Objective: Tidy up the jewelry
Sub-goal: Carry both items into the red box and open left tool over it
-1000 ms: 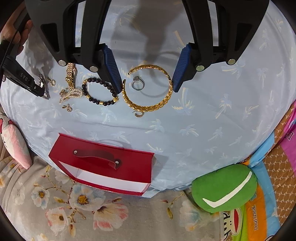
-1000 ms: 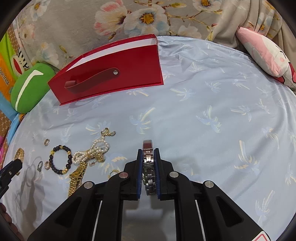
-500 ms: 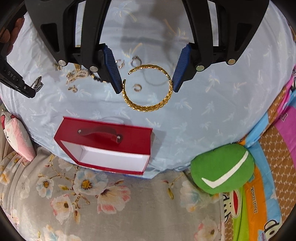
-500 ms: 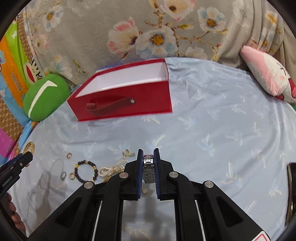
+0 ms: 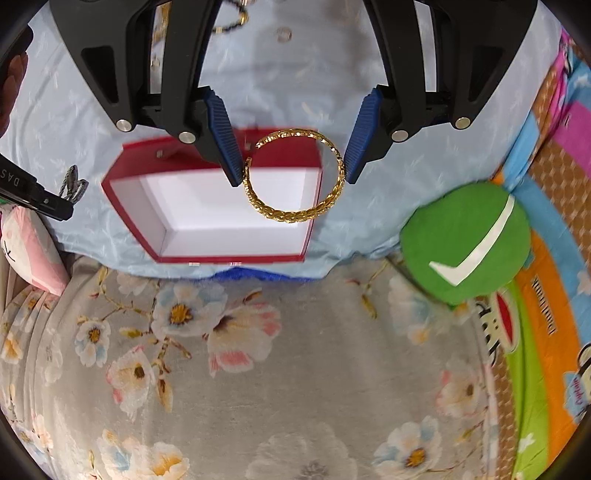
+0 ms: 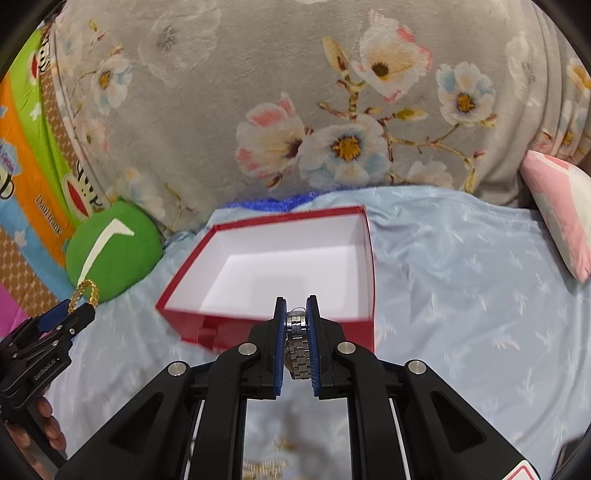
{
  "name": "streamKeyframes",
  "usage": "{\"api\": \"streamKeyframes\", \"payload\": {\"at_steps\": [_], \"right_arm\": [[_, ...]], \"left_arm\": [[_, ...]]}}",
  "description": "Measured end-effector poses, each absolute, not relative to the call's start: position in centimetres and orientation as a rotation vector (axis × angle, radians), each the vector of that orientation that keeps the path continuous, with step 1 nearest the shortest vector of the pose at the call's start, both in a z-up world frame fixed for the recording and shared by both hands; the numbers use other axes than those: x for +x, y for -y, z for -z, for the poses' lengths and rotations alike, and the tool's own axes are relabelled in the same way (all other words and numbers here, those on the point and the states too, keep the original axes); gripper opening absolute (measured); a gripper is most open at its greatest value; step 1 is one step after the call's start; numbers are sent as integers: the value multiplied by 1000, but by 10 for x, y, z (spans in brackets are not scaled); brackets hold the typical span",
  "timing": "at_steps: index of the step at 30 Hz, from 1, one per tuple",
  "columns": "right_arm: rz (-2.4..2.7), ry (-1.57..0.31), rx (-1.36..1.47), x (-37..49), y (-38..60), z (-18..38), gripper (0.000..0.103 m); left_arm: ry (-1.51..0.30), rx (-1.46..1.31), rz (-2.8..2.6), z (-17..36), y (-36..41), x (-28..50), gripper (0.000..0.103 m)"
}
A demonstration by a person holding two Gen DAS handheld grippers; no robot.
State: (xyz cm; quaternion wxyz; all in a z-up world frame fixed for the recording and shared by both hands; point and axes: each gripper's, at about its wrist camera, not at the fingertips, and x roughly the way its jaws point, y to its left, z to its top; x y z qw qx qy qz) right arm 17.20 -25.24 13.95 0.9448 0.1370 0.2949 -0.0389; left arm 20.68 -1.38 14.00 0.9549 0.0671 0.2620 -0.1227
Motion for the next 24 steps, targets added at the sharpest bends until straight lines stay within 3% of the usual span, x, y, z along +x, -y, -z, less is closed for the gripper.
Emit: {"api": "streamKeyframes", "payload": {"at_steps": [7, 24], "right_arm": [[56, -611, 286, 244, 265, -137, 10], [96, -726, 272, 335, 277, -59, 10]], "left_arm": [[-549, 157, 237, -142, 49, 283, 55], [-714, 147, 225, -71, 90, 396, 55]]}}
